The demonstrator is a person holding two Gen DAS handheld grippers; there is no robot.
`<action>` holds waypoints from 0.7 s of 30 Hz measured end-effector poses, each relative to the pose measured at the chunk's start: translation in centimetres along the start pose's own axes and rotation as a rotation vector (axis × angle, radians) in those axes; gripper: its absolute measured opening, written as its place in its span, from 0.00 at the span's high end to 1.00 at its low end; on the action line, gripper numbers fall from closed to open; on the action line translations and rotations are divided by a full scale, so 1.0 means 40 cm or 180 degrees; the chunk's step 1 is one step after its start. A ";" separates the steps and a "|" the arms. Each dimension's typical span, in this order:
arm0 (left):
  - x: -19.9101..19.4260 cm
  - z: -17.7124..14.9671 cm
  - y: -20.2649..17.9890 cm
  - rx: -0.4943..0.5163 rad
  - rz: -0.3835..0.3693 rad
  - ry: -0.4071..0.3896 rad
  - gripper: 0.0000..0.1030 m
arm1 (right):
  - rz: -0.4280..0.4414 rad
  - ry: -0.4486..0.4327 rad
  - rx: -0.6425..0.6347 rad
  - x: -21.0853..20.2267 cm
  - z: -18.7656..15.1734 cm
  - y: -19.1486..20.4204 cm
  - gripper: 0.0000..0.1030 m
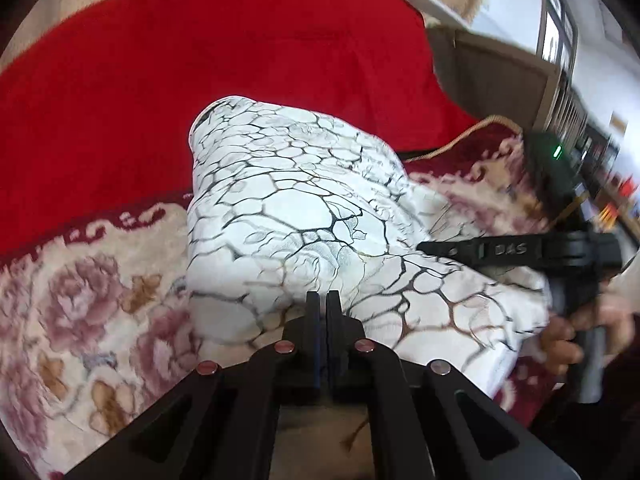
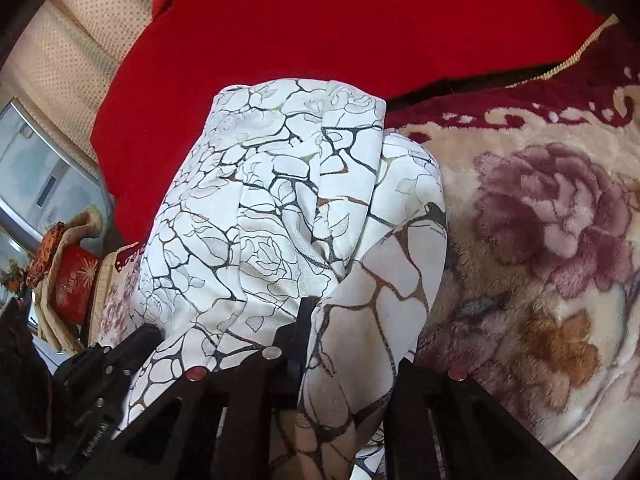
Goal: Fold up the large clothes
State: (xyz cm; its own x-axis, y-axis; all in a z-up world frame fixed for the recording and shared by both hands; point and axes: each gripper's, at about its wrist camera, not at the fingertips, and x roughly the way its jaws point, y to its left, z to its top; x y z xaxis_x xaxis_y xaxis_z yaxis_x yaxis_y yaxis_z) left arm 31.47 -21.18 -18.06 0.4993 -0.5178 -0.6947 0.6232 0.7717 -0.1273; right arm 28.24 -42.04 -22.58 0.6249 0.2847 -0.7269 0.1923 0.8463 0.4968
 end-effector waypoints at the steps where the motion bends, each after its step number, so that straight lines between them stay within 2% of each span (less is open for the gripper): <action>1: -0.019 -0.004 0.007 -0.0015 0.0015 -0.0042 0.98 | 0.0028 -0.0005 0.0026 -0.002 -0.001 -0.005 0.87; 3: -0.055 -0.017 0.008 0.0088 0.0123 -0.0131 0.94 | 0.0123 0.0009 0.0129 -0.008 0.010 -0.033 0.82; 5: -0.055 -0.038 0.005 0.0234 0.0377 -0.0146 0.72 | 0.0266 0.0014 0.0271 -0.022 0.009 -0.059 0.76; 6: -0.045 -0.047 0.005 0.0290 0.0484 -0.0151 0.70 | 0.0325 0.0013 0.0345 -0.032 0.005 -0.071 0.70; 8: -0.032 -0.061 0.000 0.0361 0.0563 -0.0124 0.70 | 0.0389 -0.0006 0.0474 -0.065 -0.004 -0.089 0.52; 9: -0.032 -0.062 0.001 0.0348 0.0560 -0.0128 0.70 | 0.0329 -0.0046 0.0512 -0.083 -0.005 -0.093 0.35; 11: -0.034 -0.059 0.008 0.0299 0.0501 -0.0128 0.70 | 0.0231 -0.0254 0.0559 -0.133 -0.018 -0.102 0.35; 13: -0.032 -0.060 0.007 0.0329 0.0489 -0.0157 0.70 | 0.0342 -0.0649 0.0501 -0.216 -0.039 -0.092 0.35; 15: -0.030 -0.060 0.007 0.0308 0.0478 -0.0162 0.70 | 0.0437 -0.1055 0.0234 -0.290 -0.062 -0.046 0.35; 16: -0.029 -0.057 0.009 0.0296 0.0469 -0.0164 0.70 | 0.0503 -0.1147 0.0120 -0.309 -0.070 -0.024 0.38; 18: -0.029 -0.060 0.011 0.0275 0.0453 -0.0174 0.70 | 0.0675 -0.1149 -0.0196 -0.324 -0.094 0.044 0.45; 19: -0.030 -0.061 0.009 0.0269 0.0447 -0.0181 0.70 | 0.0662 -0.1098 -0.0300 -0.313 -0.101 0.068 0.48; 20: -0.032 -0.062 0.011 0.0255 0.0442 -0.0193 0.68 | 0.0581 -0.0949 -0.0408 -0.285 -0.110 0.092 0.52; 21: -0.031 -0.063 0.016 0.0239 0.0459 -0.0205 0.65 | 0.0494 -0.0763 -0.0430 -0.246 -0.115 0.105 0.62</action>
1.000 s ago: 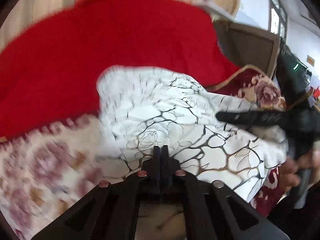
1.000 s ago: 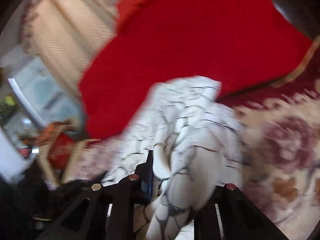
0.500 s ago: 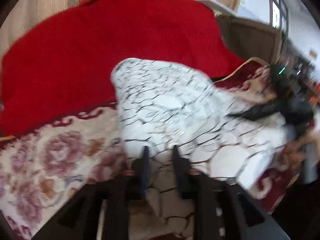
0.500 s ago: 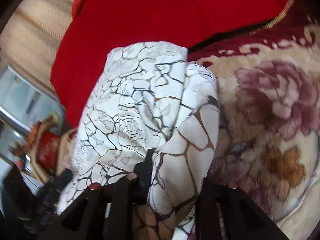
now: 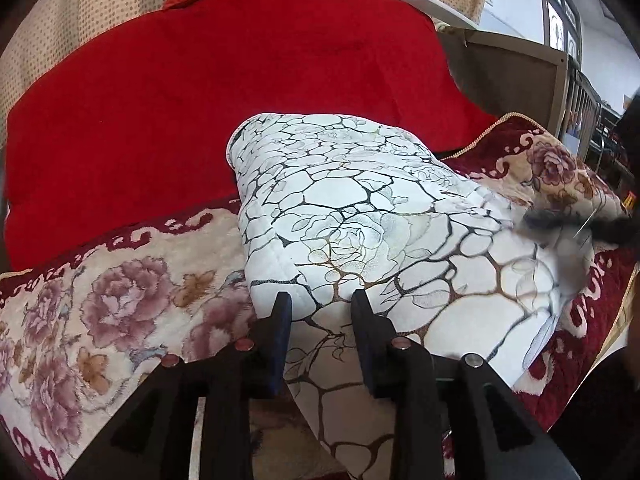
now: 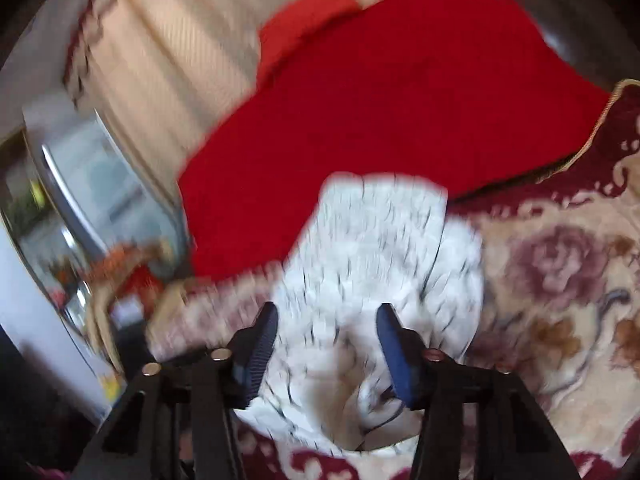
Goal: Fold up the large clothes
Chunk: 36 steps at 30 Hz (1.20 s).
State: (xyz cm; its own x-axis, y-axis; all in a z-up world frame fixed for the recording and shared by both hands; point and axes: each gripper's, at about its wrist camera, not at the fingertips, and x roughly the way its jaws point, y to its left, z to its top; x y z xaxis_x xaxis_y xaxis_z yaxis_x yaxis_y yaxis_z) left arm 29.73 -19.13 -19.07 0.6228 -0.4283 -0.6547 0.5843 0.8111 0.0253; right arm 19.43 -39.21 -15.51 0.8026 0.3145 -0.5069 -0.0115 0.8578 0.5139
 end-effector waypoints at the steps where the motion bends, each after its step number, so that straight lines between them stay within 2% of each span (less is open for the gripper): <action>1: 0.000 -0.001 0.003 -0.0021 0.0047 -0.0006 0.50 | -0.0093 0.0237 0.0040 0.036 -0.015 -0.011 0.64; 2: 0.003 -0.003 0.007 -0.0059 0.0129 0.0005 0.34 | -0.0238 0.0524 0.0189 0.087 -0.035 -0.041 0.64; 3: 0.003 -0.004 0.014 -0.0122 0.0194 -0.0021 0.30 | -0.0210 0.0761 0.0546 0.135 -0.061 -0.100 0.62; 4: 0.002 -0.004 0.022 -0.0190 0.0205 -0.0042 0.28 | -0.0076 0.0784 0.0764 0.143 -0.070 -0.131 0.62; 6: 0.007 -0.001 0.032 -0.0279 0.0161 0.0013 0.27 | 0.0124 0.0779 0.0899 0.127 -0.061 -0.159 0.62; 10: 0.007 0.003 0.020 -0.0225 0.0304 -0.0007 0.25 | -0.0015 0.0765 0.0729 0.122 -0.061 -0.138 0.62; 13: 0.003 0.008 0.006 -0.0141 0.0344 -0.0047 0.25 | -0.0172 0.0650 0.0471 0.096 -0.006 -0.076 0.59; 16: 0.002 0.012 -0.002 -0.0118 0.0342 -0.0040 0.24 | -0.0111 0.0423 0.0358 0.087 0.091 -0.028 0.59; 20: 0.006 0.017 -0.002 -0.0137 0.0324 -0.0022 0.23 | -0.0494 0.0200 0.0145 0.127 0.209 0.022 0.59; 23: 0.010 0.018 0.000 -0.0133 0.0329 -0.0021 0.21 | -0.0652 0.0180 0.0196 0.207 0.264 0.014 0.51; 25: 0.012 0.019 0.002 -0.0139 0.0322 -0.0018 0.19 | -0.0731 0.0228 0.0312 0.252 0.278 -0.021 0.46; 27: 0.015 0.021 0.005 -0.0152 0.0302 -0.0028 0.18 | -0.0852 0.0482 0.0504 0.359 0.269 -0.089 0.45; 28: 0.019 0.022 0.006 -0.0155 0.0303 -0.0018 0.17 | -0.0812 0.0705 0.0676 0.418 0.245 -0.135 0.45; 29: 0.021 0.023 0.006 -0.0154 0.0305 0.0001 0.16 | -0.0730 0.0781 0.0795 0.444 0.227 -0.162 0.45; 32: 0.023 0.029 0.009 -0.0143 0.0300 0.0002 0.11 | -0.0568 0.0593 0.0870 0.414 0.214 -0.172 0.45; 36: 0.011 0.038 0.026 -0.0210 0.0264 -0.0028 0.11 | -0.0671 0.0520 0.0706 0.362 0.193 -0.146 0.44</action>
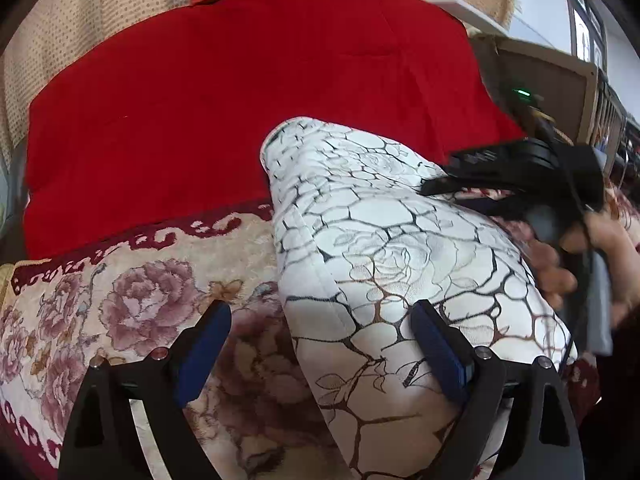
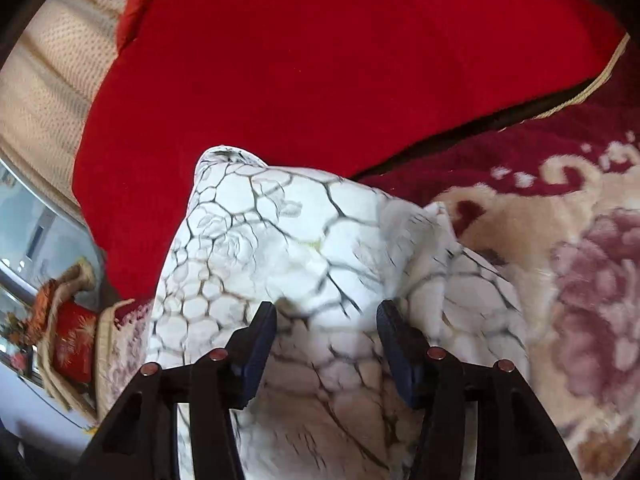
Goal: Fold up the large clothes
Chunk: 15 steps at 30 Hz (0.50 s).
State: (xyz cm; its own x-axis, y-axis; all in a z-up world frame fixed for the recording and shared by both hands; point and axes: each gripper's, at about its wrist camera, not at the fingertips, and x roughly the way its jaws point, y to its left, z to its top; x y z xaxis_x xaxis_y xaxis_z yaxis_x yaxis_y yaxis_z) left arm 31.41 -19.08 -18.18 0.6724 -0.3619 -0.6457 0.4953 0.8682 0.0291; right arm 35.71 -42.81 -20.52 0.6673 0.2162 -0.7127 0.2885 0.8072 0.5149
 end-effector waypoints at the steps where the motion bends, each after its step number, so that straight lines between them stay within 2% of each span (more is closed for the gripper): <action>1: -0.007 0.001 0.004 -0.0036 -0.0017 -0.0046 0.11 | -0.0031 -0.0030 -0.0005 -0.022 -0.010 0.004 0.44; 5: -0.038 0.005 0.012 -0.0117 -0.0023 -0.0274 0.11 | 0.0111 -0.0430 0.0015 -0.165 -0.050 0.005 0.38; 8: -0.036 0.004 0.000 -0.0051 -0.0022 -0.0268 0.11 | 0.0174 -0.0763 -0.0236 -0.272 -0.093 0.037 0.36; 10: -0.031 -0.003 -0.022 0.0069 0.0009 -0.0224 0.11 | 0.0188 -0.0922 -0.0384 -0.306 -0.123 0.062 0.33; 12: -0.020 -0.013 -0.042 0.0200 0.0087 -0.0171 0.11 | 0.0276 -0.0902 -0.0479 -0.322 -0.154 0.079 0.33; 15: -0.018 -0.024 -0.034 0.0095 0.0088 -0.0204 0.07 | 0.0402 -0.0574 -0.0439 -0.290 -0.194 0.070 0.33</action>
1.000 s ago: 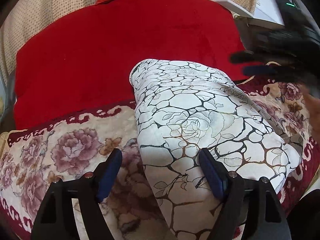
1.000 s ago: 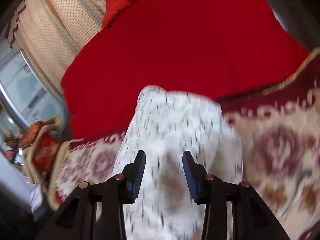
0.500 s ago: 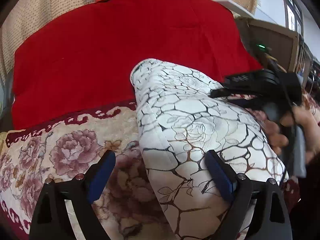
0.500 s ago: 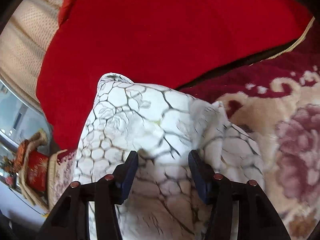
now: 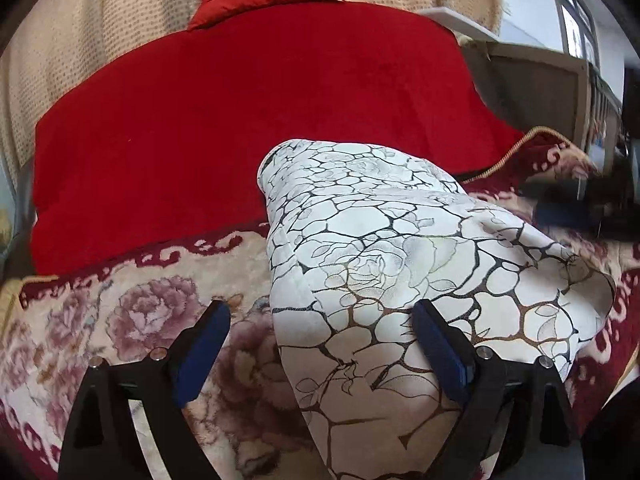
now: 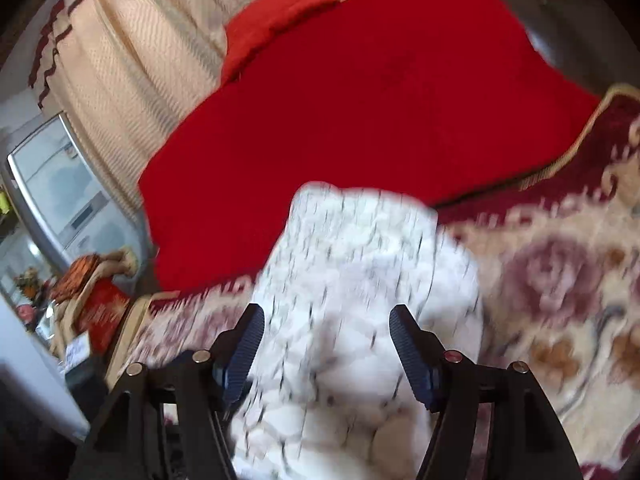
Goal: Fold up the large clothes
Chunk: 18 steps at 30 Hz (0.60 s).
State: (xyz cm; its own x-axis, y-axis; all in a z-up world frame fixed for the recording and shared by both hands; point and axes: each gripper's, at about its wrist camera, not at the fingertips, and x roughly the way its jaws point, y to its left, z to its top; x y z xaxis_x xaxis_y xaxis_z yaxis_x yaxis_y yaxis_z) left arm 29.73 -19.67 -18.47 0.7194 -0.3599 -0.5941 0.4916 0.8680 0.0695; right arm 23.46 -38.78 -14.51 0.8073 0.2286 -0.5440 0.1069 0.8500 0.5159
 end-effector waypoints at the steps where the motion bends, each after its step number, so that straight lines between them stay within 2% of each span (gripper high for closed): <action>1: 0.006 -0.003 0.012 -0.0115 -0.0030 0.0046 0.04 | 0.0011 0.0125 0.0068 0.019 -0.018 -0.019 0.33; 2: 0.021 -0.005 0.030 -0.0286 -0.0127 0.0154 0.03 | -0.0015 0.0219 0.0111 0.040 -0.023 -0.025 0.33; 4: 0.058 -0.014 0.067 -0.0658 -0.0383 0.0445 0.03 | -0.0146 0.0580 0.0328 0.106 -0.050 -0.076 0.33; 5: 0.066 -0.020 0.080 -0.0802 -0.0469 0.0501 0.00 | -0.0096 0.0676 0.0425 0.130 -0.058 -0.094 0.33; 7: 0.080 -0.029 0.101 -0.1048 -0.0626 0.0611 0.00 | 0.0045 0.0726 0.0580 0.153 -0.058 -0.122 0.31; 10: 0.076 -0.023 0.103 -0.1066 -0.0646 0.0684 0.00 | 0.0111 0.0729 0.0561 0.164 -0.055 -0.131 0.30; 13: 0.041 0.008 0.076 -0.0735 -0.0379 0.0621 0.00 | 0.0138 0.0709 0.0547 0.161 -0.056 -0.134 0.30; 18: -0.052 0.091 0.001 -0.0179 0.0358 0.0247 0.00 | 0.0229 0.0717 0.0644 0.146 -0.062 -0.151 0.30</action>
State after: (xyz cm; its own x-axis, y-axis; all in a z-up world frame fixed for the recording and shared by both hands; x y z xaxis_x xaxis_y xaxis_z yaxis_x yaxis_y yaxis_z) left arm 30.04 -20.13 -14.31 0.7272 -0.2337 -0.6454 0.3803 0.9200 0.0953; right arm 26.07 -41.38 -22.43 0.6705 0.4035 -0.6226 0.1857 0.7212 0.6674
